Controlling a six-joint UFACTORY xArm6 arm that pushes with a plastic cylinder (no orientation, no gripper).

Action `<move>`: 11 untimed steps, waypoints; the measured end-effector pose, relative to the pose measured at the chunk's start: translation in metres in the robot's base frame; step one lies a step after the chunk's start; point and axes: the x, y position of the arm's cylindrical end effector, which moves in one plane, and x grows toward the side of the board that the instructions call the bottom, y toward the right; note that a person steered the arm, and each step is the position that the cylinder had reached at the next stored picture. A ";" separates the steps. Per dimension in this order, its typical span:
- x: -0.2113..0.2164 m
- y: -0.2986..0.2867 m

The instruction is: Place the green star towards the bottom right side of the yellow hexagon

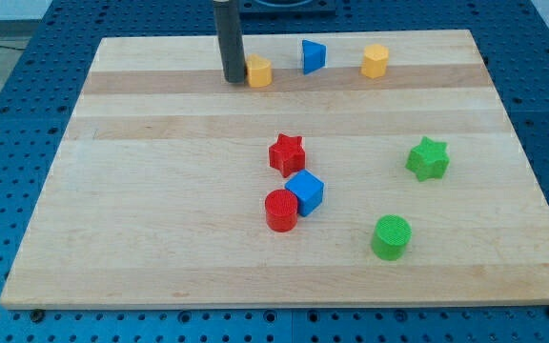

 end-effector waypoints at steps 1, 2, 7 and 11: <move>0.000 -0.001; 0.032 -0.002; -0.048 0.312; 0.179 0.330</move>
